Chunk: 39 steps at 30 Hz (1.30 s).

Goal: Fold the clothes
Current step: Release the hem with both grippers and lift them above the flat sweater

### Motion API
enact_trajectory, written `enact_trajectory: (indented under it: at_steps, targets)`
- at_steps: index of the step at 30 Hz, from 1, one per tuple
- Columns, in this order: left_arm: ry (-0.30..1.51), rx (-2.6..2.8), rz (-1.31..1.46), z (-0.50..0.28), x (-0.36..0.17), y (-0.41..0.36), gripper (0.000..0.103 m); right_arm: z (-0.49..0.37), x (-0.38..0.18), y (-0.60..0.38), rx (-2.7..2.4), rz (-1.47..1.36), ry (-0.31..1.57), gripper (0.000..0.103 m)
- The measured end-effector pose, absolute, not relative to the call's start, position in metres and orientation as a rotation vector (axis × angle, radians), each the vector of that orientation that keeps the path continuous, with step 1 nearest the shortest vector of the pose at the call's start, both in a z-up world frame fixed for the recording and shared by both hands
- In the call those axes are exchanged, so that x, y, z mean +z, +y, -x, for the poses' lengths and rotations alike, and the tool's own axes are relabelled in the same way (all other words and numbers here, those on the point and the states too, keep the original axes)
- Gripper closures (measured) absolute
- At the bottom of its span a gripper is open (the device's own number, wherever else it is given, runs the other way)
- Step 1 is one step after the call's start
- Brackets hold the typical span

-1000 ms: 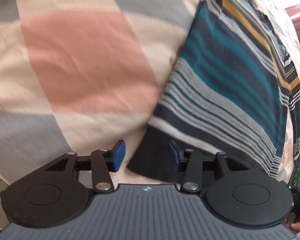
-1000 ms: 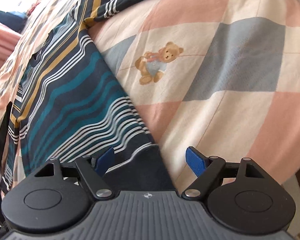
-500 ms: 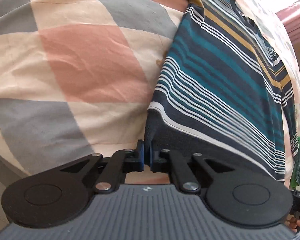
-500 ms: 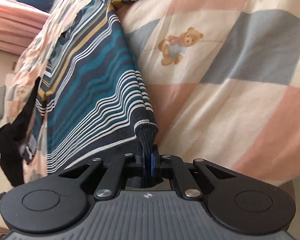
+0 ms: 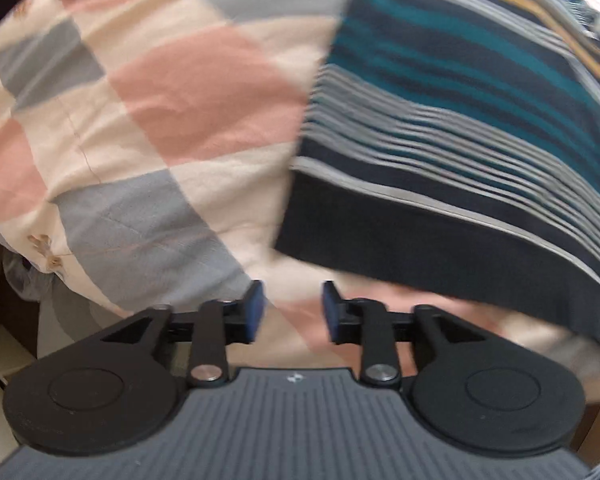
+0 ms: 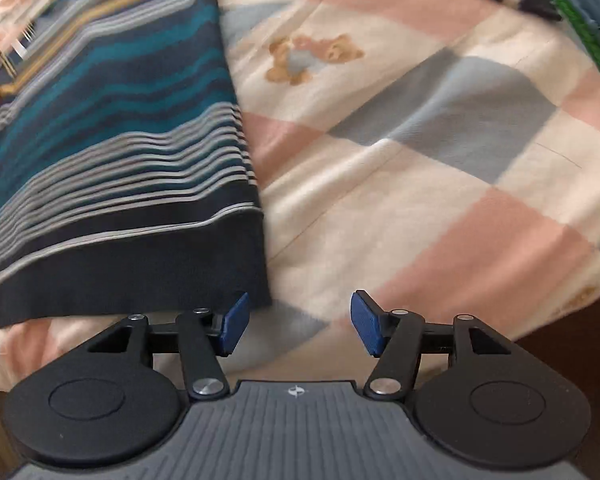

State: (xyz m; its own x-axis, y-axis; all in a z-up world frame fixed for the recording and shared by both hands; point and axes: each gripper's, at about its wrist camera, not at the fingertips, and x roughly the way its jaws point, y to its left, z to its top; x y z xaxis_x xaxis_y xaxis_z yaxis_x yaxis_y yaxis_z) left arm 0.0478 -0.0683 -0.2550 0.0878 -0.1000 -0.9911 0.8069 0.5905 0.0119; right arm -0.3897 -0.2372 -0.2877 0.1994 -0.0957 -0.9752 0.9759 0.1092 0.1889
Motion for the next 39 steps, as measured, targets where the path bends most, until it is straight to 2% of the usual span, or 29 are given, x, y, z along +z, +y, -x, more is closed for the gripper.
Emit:
enact_trajectory:
  at_steps: [4,6,9,14,18,39]
  targets:
    - [1.258,-0.876,-0.680,-0.002,-0.205,-0.084,0.056,0.374,-0.239,-0.231,-0.992,-1.149,0.908,0.021]
    - [1.204,-0.923,-0.689,0.019,-0.183,-0.092,0.046,0.364,-0.216,-0.224,-0.978,-1.100,0.876,0.009]
    - [1.123,-0.972,-0.701,0.046,-0.153,-0.100,0.040,0.349,-0.185,-0.210,-0.962,-1.030,0.833,0.005]
    - [1.035,-0.985,-0.751,0.075,-0.121,-0.105,0.038,0.333,-0.148,-0.196,-0.963,-0.980,0.829,0.003]
    - [1.019,-1.007,-0.747,0.081,-0.110,-0.100,0.031,0.331,-0.136,-0.186,-0.952,-0.977,0.814,0.002]
    - [0.975,-1.049,-0.722,0.084,-0.087,-0.063,0.026,0.311,-0.127,-0.144,-0.900,-0.816,0.899,0.002]
